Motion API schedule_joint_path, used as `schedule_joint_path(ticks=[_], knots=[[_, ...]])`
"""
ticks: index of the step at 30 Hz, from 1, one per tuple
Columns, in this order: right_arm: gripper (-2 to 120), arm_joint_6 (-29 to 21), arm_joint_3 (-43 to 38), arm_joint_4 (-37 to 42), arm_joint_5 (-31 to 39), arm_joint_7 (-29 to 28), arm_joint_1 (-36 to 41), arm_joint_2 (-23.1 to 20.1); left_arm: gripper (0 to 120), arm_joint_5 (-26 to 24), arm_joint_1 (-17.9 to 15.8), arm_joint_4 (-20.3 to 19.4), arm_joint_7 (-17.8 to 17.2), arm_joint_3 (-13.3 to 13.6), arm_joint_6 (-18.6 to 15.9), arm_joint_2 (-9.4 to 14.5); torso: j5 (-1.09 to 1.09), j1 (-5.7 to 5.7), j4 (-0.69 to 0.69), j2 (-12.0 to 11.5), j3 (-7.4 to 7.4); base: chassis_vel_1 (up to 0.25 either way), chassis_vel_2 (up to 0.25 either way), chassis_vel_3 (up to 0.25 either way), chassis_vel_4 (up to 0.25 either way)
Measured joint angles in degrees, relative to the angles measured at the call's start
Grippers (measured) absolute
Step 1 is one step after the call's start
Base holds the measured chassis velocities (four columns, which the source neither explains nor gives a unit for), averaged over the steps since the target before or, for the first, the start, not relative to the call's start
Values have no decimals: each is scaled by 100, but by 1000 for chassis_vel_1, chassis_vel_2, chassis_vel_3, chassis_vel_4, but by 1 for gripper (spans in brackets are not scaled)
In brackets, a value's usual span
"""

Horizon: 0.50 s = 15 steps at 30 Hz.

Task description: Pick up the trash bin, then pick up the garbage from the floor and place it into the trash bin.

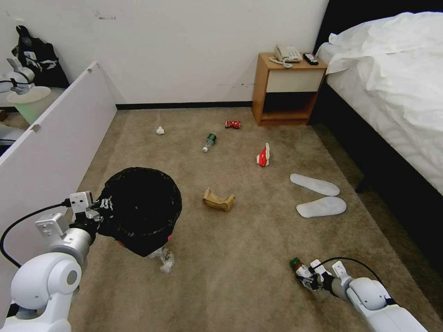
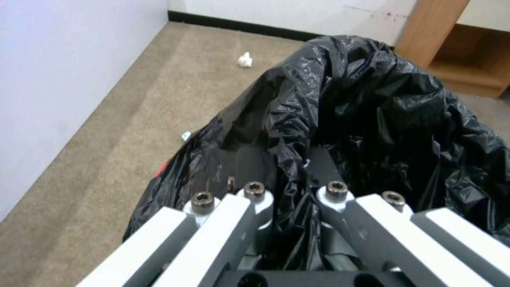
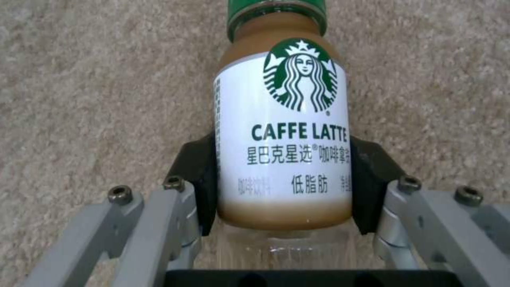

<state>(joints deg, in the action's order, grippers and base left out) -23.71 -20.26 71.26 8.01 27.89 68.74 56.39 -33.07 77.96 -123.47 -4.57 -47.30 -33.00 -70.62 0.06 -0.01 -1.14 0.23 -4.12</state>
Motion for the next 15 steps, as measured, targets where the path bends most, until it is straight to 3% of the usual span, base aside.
schedule_joint_path(ticks=[4,6,7,8,10,15], knots=[[46,109,-280,140,-7,-23,161,30,4,-1,15,4,8,12,1,27,14,1,3,-4,-4,0,0,0,0],[44,134,-415,179,-17,-87,200,28,4,-6,11,22,11,17,6,41,10,1,2,-5,-4,0,0,0,0],[39,225,-632,263,-38,-138,278,21,4,-33,1,56,14,43,13,58,-10,1,-16,-6,-5,0,0,0,0],[36,330,-806,421,-33,-138,341,20,4,-63,-10,73,34,73,13,71,-6,2,-17,-6,-5,0,0,0,0],[33,390,-947,561,-17,-138,405,16,4,-91,-23,82,39,92,13,82,1,2,-12,-5,-4,-32,-24,-5,-13],[30,785,-1648,1323,211,-164,748,-19,4,-269,-61,59,38,199,9,117,-6,2,-4,-3,-2,0,0,0,0]])
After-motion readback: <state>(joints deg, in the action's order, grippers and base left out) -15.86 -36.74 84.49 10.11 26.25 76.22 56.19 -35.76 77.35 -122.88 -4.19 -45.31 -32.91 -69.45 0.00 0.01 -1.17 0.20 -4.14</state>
